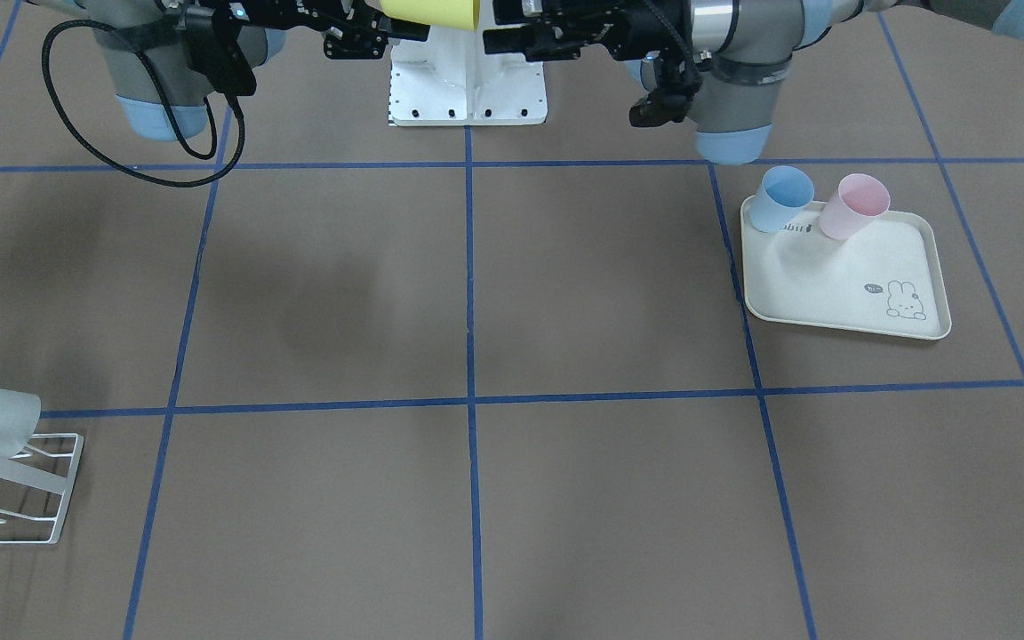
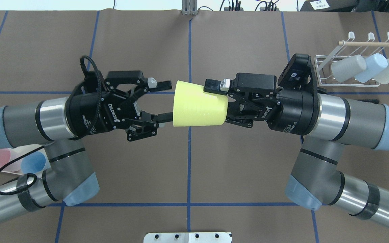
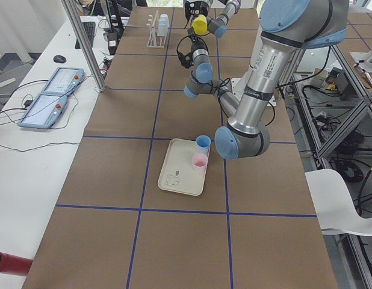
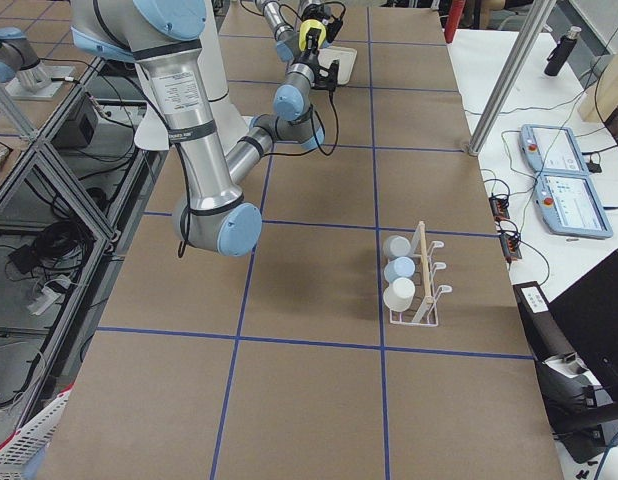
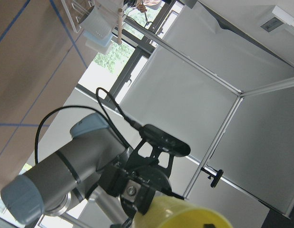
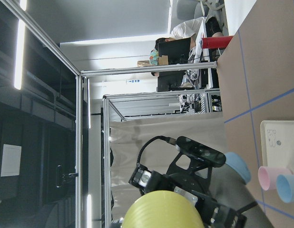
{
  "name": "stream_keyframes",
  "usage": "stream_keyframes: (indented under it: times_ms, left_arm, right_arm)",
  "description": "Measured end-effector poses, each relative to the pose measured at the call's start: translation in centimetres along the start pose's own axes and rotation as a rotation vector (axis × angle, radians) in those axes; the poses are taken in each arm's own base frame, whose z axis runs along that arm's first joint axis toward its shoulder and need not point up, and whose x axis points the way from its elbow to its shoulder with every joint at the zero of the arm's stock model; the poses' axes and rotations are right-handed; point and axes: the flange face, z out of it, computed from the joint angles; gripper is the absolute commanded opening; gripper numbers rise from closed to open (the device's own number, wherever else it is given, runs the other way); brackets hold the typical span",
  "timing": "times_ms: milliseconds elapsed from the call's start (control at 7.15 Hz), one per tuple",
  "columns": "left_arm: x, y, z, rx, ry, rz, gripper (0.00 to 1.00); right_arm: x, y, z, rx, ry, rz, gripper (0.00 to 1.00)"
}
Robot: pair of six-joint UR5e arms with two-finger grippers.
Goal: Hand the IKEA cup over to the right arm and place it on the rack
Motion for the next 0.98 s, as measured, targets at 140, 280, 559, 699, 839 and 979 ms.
stream_keyframes:
  times_ms: [140, 280, 559, 699, 839, 979]
  left_arm:
    - [1.5, -3.1, -2.1, 0.09, -0.091, 0.096, 1.0]
    - [2.8, -6.6, -4.7, 0.173, -0.243, 0.22, 1.0]
    - [4.9, -13.9, -11.9, 0.262, -0.584, 0.443, 1.0]
    - [6.0, -17.0, -16.0, 0.3, -0.685, 0.529, 1.0]
    - [7.5, -19.7, -19.6, 0.347, -0.768, 0.612, 1.0]
    - [8.5, -21.7, -22.7, 0.377, -0.866, 0.69, 1.0]
  right_arm:
    - [1.1, -1.4, -0.1, 0.053, 0.056, -0.06, 0.19]
    - [2.4, -3.2, -1.0, 0.108, 0.143, -0.141, 0.19]
    - [4.4, -7.4, -3.0, 0.197, 0.385, -0.29, 0.2]
    - [4.9, -10.1, -3.7, 0.234, 0.537, -0.363, 0.2]
    - [4.8, -13.2, -4.3, 0.262, 0.701, -0.45, 0.2]
    - [3.5, -16.9, -4.6, 0.275, 0.87, -0.53, 0.2]
